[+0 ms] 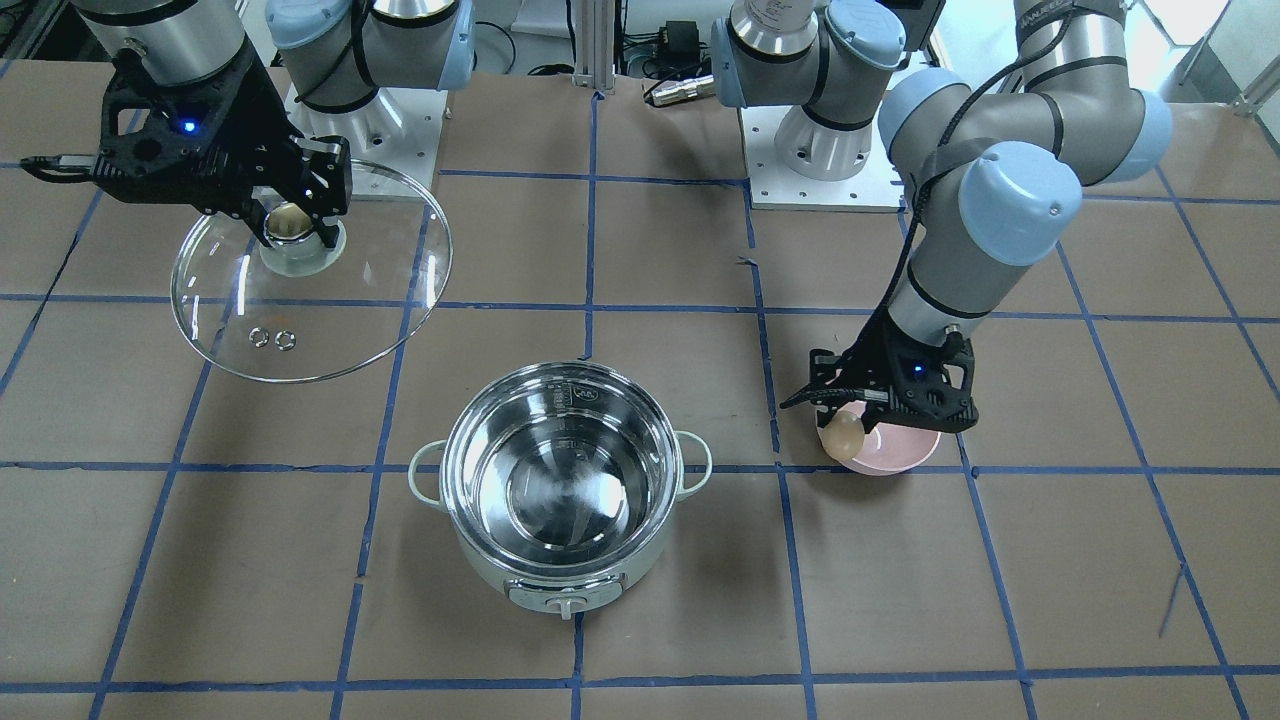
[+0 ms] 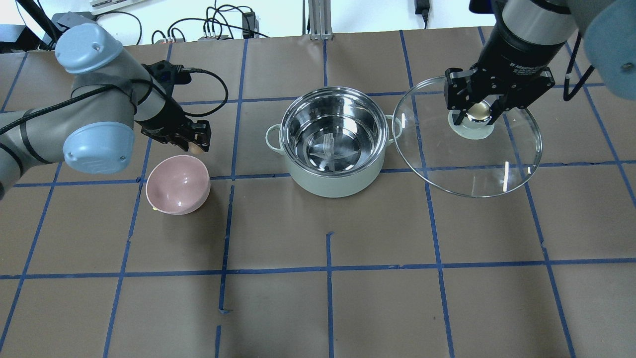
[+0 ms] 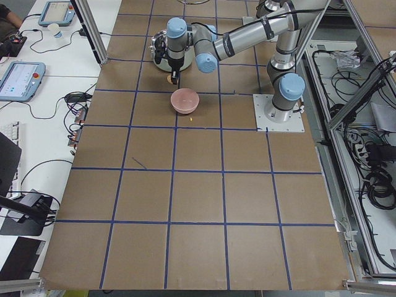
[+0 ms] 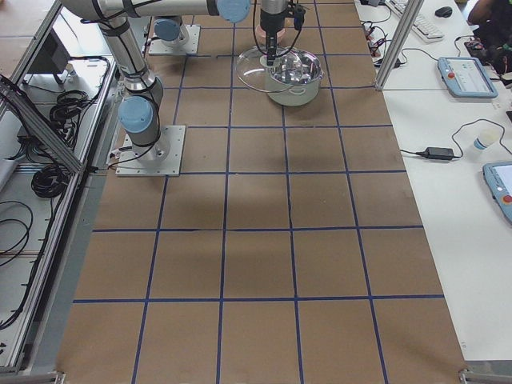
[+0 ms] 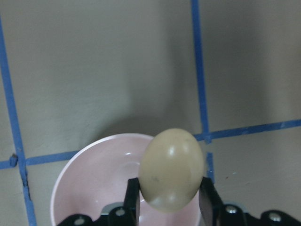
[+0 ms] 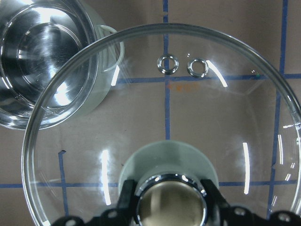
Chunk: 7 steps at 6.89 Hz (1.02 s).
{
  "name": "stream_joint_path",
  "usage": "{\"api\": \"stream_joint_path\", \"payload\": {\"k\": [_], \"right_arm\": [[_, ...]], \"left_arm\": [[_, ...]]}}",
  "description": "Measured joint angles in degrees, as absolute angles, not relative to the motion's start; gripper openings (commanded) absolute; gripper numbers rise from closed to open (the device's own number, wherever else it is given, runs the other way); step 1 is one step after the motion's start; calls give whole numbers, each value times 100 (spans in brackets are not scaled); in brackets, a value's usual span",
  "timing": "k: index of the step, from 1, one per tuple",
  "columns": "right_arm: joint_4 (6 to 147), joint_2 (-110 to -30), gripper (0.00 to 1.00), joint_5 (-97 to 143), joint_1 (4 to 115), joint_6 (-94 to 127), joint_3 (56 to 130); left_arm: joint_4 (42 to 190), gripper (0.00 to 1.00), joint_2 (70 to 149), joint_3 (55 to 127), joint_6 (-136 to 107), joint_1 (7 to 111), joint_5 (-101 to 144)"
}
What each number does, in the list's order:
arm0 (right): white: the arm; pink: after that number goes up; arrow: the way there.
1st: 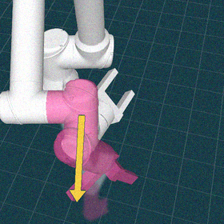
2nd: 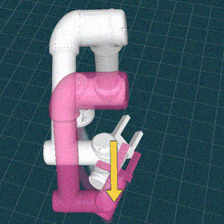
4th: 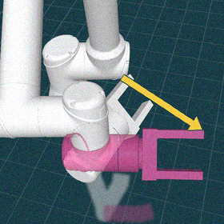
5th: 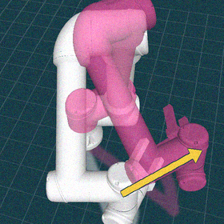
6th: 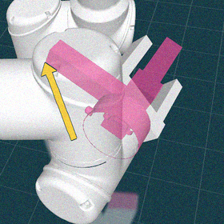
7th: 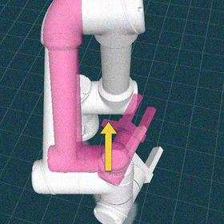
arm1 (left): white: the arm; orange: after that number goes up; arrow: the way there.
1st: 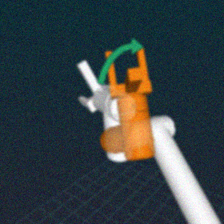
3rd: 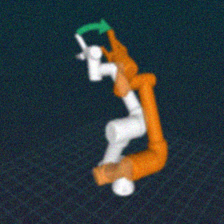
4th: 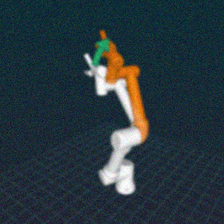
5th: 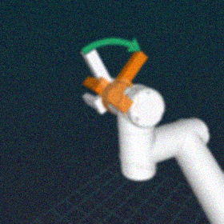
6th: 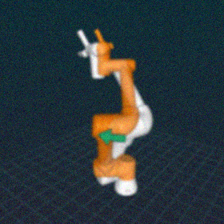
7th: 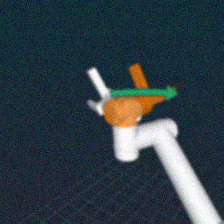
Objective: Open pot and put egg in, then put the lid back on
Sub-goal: 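Lift the egg from the bowl and carry it over the pot with the left gripper, then lower the egg into the pot and open the left gripper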
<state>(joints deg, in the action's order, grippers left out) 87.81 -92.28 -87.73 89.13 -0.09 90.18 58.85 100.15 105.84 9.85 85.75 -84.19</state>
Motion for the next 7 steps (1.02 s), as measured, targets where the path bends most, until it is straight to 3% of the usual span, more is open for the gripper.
{"api": "stream_joint_path", "payload": {"k": [4, 7], "right_arm": [[8778, -9228, 5, -8774, 8912, -9, 9018], [8764, -9229, 4, -8772, 8912, -17, 9007]], "left_arm": [[5883, 26, 10335, 9595, -534, 9801, -8411], [5706, 27, 10783, 9355, -1133, 10366, -8442]]}}
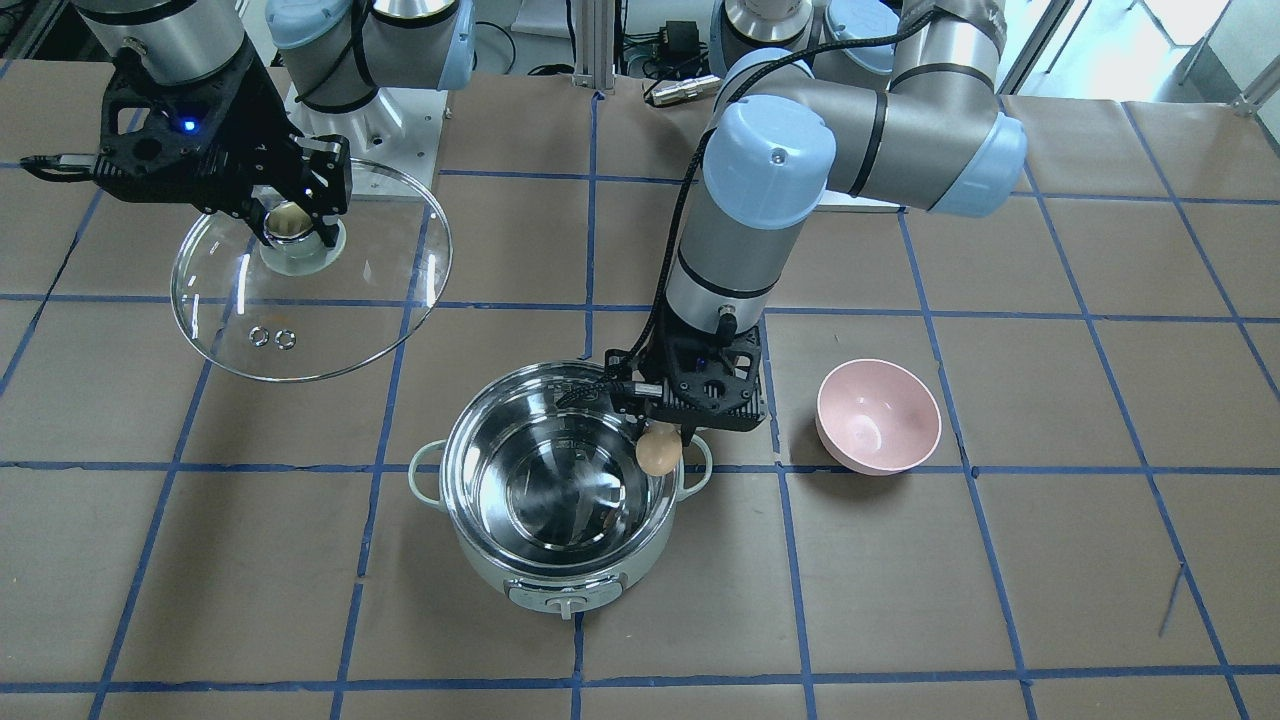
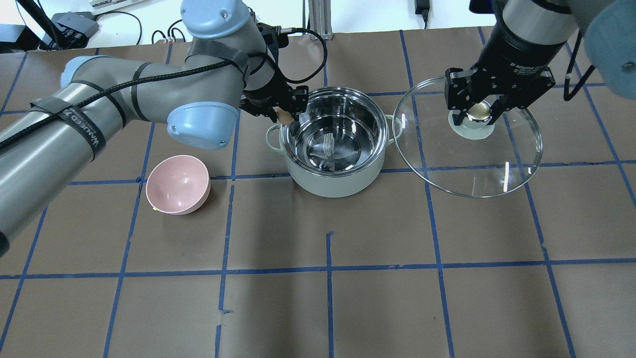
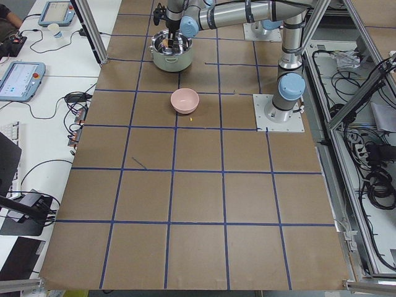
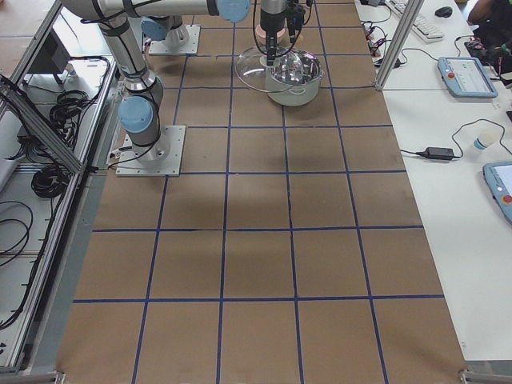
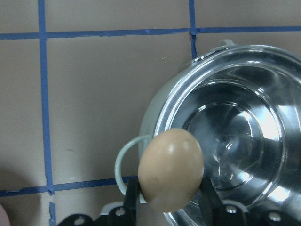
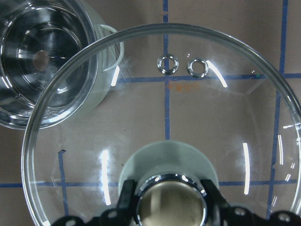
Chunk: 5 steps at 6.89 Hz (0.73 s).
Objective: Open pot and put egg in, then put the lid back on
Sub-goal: 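Lower the egg into the pot and open the left gripper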
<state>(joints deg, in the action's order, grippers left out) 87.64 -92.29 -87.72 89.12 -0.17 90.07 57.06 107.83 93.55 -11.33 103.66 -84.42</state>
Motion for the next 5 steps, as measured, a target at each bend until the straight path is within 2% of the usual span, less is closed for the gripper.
{"api": "stream_joint_path", "payload": {"k": [2, 3, 4, 5], "right_arm": [[8763, -9228, 4, -8773, 8912, -18, 9002], [8761, -9228, 4, -8777, 8912, -17, 9000], [8757, -9228, 4, -8779, 8910, -18, 9000], [8755, -9228, 4, -8780, 8906, -22, 8997]], "left_arm": [[5525, 27, 11013, 9393, -1158, 10483, -8473], [5424, 37, 11096, 9388, -1155, 10507, -8476], [5304, 52, 11162, 9392, -1152, 10529, -8477], [5226, 75, 11214, 9410, -1142, 10562, -8484]]}}
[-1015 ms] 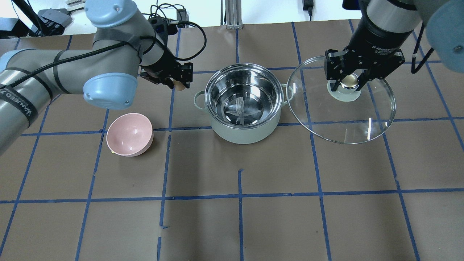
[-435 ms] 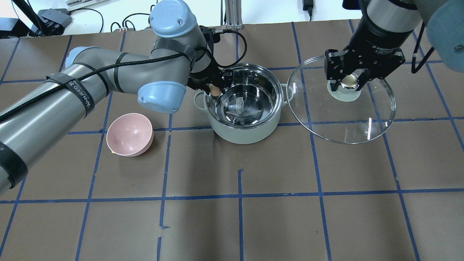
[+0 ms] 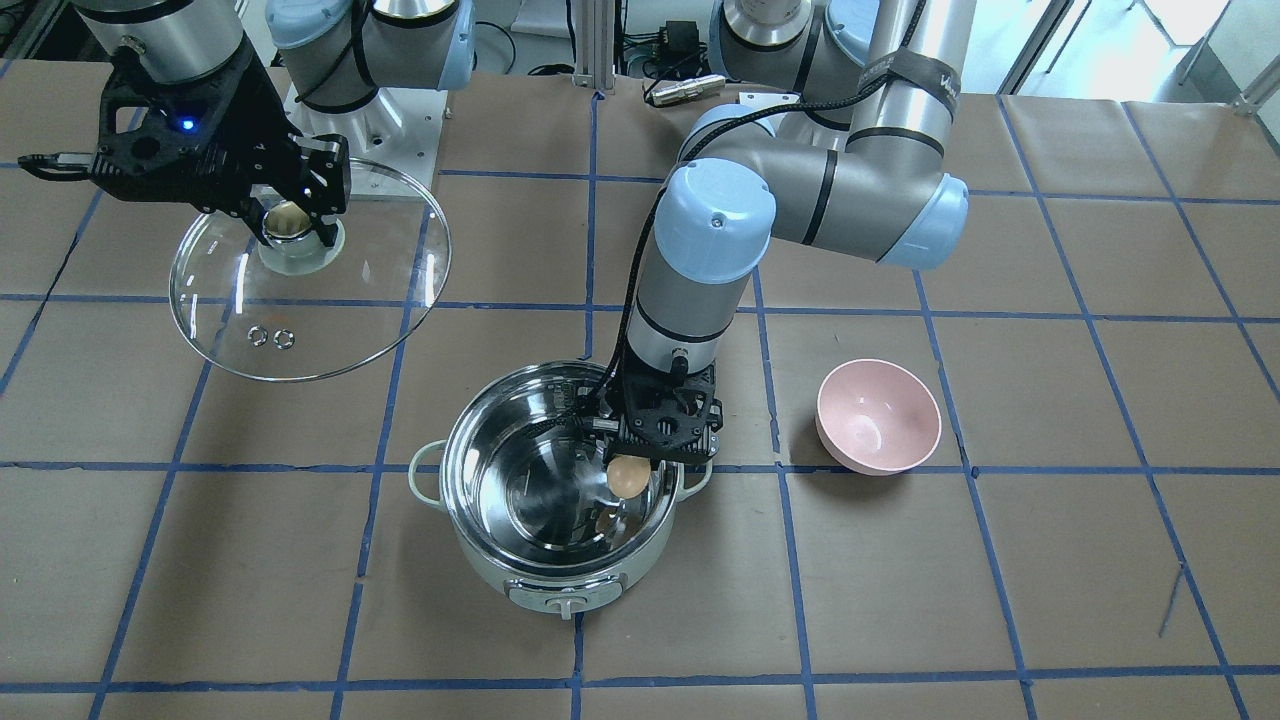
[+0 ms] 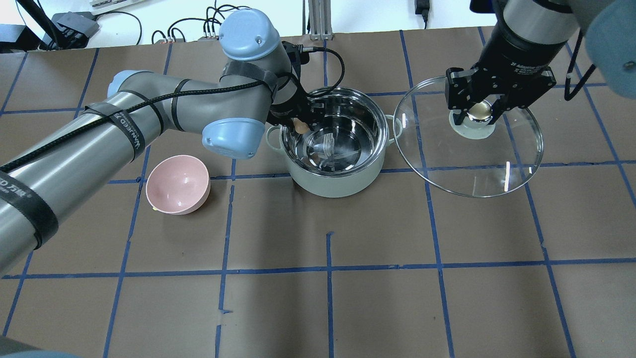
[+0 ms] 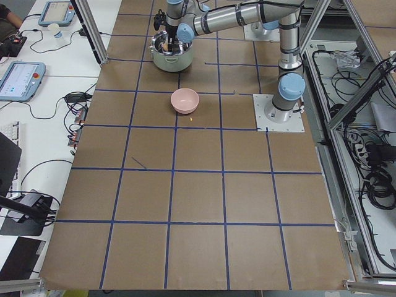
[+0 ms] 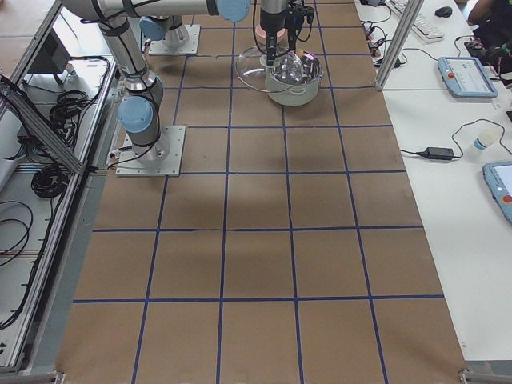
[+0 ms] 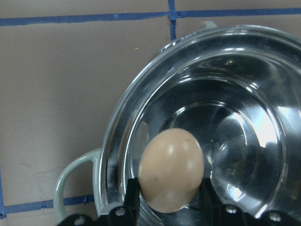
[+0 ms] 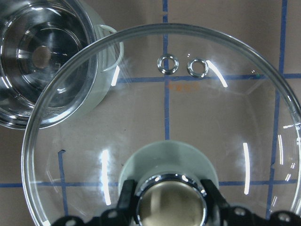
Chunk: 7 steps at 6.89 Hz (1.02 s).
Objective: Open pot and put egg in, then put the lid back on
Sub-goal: 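Lower the egg into the pot and open the left gripper, then raise the left gripper from the pot while the right carries the lid over the pot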
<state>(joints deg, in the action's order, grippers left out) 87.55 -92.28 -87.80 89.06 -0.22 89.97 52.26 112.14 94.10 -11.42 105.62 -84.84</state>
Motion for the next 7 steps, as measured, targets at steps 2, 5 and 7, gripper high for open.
{"api": "stream_joint_path", "payload": {"k": [2, 5, 7], "right_arm": [[8752, -9223, 4, -8780, 8904, -33, 8993], [8797, -9001, 4, -8764, 8973, 14, 8712], [8846, -8289, 4, -8720, 9470, 409, 7980]], "left_arm": [[5166, 99, 11199, 9397, -1108, 10591, -8505], [5430, 100, 10665, 9301, -1019, 10124, -8673], [6472, 100, 9947, 9278, -779, 9326, -8681]]}}
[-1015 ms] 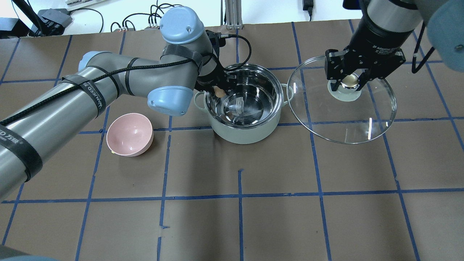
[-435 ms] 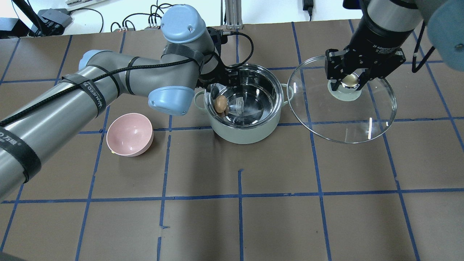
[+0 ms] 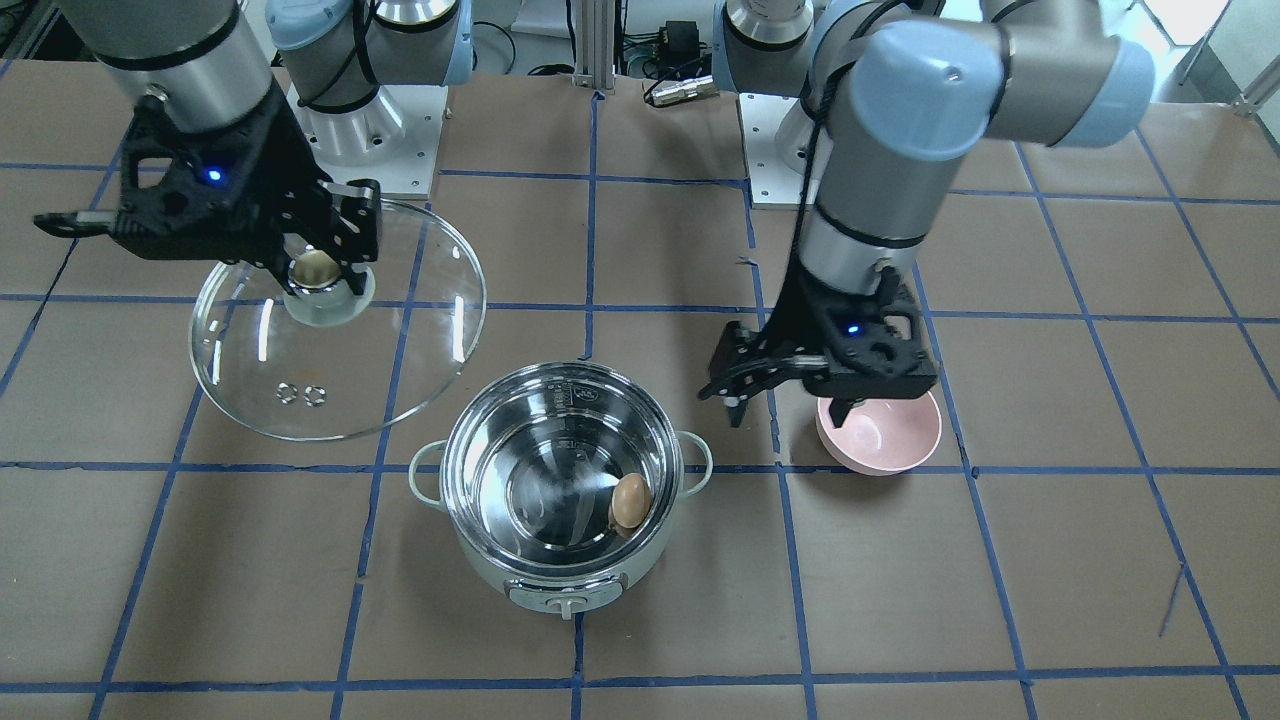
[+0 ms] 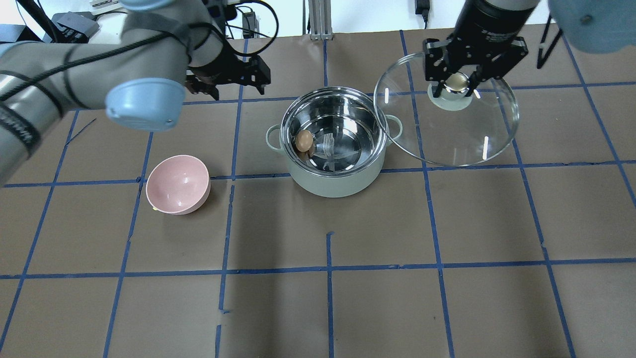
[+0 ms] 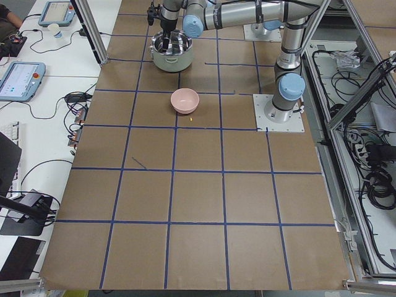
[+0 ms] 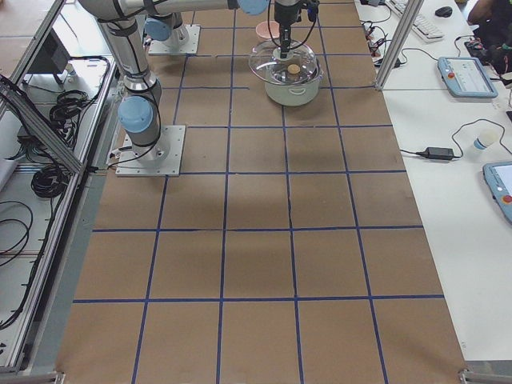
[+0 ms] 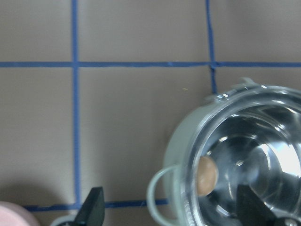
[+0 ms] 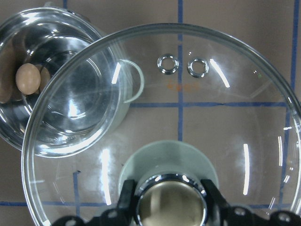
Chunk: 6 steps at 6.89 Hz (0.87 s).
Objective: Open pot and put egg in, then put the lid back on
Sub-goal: 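Raise the left gripper from the pot while the right carries the lid over the pot, then lower the glass lid onto the pot with the right gripper and release the knob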
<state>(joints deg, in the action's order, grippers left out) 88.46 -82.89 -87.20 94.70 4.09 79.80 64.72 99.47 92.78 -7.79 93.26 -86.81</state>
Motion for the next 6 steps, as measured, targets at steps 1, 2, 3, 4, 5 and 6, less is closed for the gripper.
{"api": "stream_joint_path", "payload": {"k": [1, 2, 3, 4, 5, 6], "right_arm": [[8947, -7907, 4, -8702, 9885, 784, 7682], [9182, -7581, 4, -8689, 10191, 1072, 7514], [9515, -7254, 4, -8659, 10435, 1152, 7449], [9787, -6941, 4, -8620, 10675, 899, 7436], [9918, -6736, 4, -8604, 10816, 405, 7445], [10031, -6587, 4, -8607, 10872, 60, 7454]], "left_arm": [[7202, 100, 9565, 9252, -697, 8964, -8686], [7892, 100, 9223, 9226, -660, 8710, -8730], [8449, 100, 8939, 9211, -650, 8593, -8817], [8875, 100, 8727, 9188, -649, 8572, -8899], [9097, 100, 8635, 9126, -648, 8568, -9008], [9229, 100, 8611, 9086, -642, 8570, -9160]]}}
